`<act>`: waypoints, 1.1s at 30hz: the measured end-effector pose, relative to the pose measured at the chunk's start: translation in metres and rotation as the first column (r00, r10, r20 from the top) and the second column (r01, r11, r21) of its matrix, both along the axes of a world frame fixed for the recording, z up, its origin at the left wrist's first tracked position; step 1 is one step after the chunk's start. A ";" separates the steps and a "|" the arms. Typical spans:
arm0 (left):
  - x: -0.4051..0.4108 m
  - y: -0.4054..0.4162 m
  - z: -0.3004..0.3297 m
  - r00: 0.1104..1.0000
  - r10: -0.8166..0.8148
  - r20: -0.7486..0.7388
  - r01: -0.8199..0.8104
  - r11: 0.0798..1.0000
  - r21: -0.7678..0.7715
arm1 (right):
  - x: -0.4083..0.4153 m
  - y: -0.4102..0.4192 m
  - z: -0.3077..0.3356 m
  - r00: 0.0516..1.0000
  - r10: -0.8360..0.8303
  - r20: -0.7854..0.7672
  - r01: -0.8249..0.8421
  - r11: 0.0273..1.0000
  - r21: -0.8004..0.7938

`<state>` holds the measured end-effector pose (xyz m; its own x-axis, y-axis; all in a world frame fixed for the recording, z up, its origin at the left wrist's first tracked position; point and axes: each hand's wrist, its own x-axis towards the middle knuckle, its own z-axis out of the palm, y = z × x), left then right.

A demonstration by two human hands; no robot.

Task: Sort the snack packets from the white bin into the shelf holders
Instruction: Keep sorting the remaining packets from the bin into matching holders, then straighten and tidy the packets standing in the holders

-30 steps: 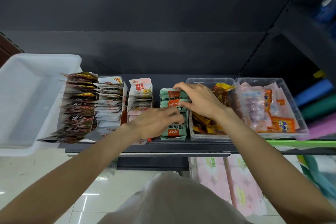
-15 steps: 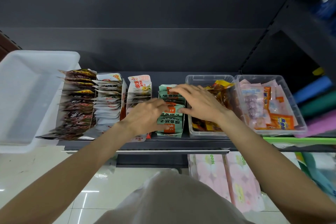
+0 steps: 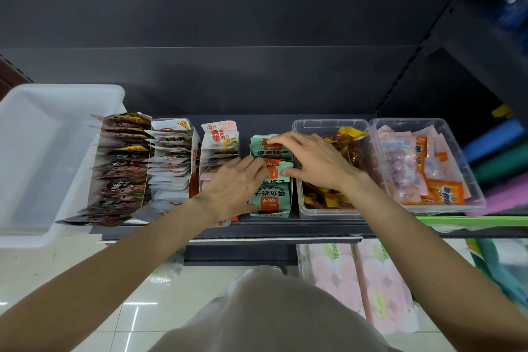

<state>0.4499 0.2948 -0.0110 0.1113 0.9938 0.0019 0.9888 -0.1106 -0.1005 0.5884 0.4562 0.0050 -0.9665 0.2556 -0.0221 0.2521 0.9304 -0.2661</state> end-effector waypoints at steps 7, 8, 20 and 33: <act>0.003 0.000 -0.004 0.995 0.001 0.096 -0.011 0.994 0.111 | 0.001 -0.001 0.000 1.000 -0.005 -0.001 0.005 1.000 -0.019; 0.002 0.001 -0.006 0.993 0.010 0.121 -0.024 0.993 0.113 | 0.001 -0.001 0.000 1.000 -0.002 -0.005 0.002 1.000 -0.018; -0.004 0.003 0.003 0.967 -0.014 0.255 -0.073 0.941 0.330 | -0.003 -0.014 -0.010 0.998 -0.046 -0.040 0.049 0.995 0.092; -0.009 0.006 0.002 0.976 0.022 0.218 0.098 0.847 -0.523 | -0.003 -0.013 -0.009 0.998 -0.055 -0.038 0.057 0.997 0.058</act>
<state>0.4405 0.3012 -0.0085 0.2057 0.8447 -0.4941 0.9736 -0.1254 0.1910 0.5855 0.4428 -0.0042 -0.9507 0.3088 0.0294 0.2951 0.9296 -0.2206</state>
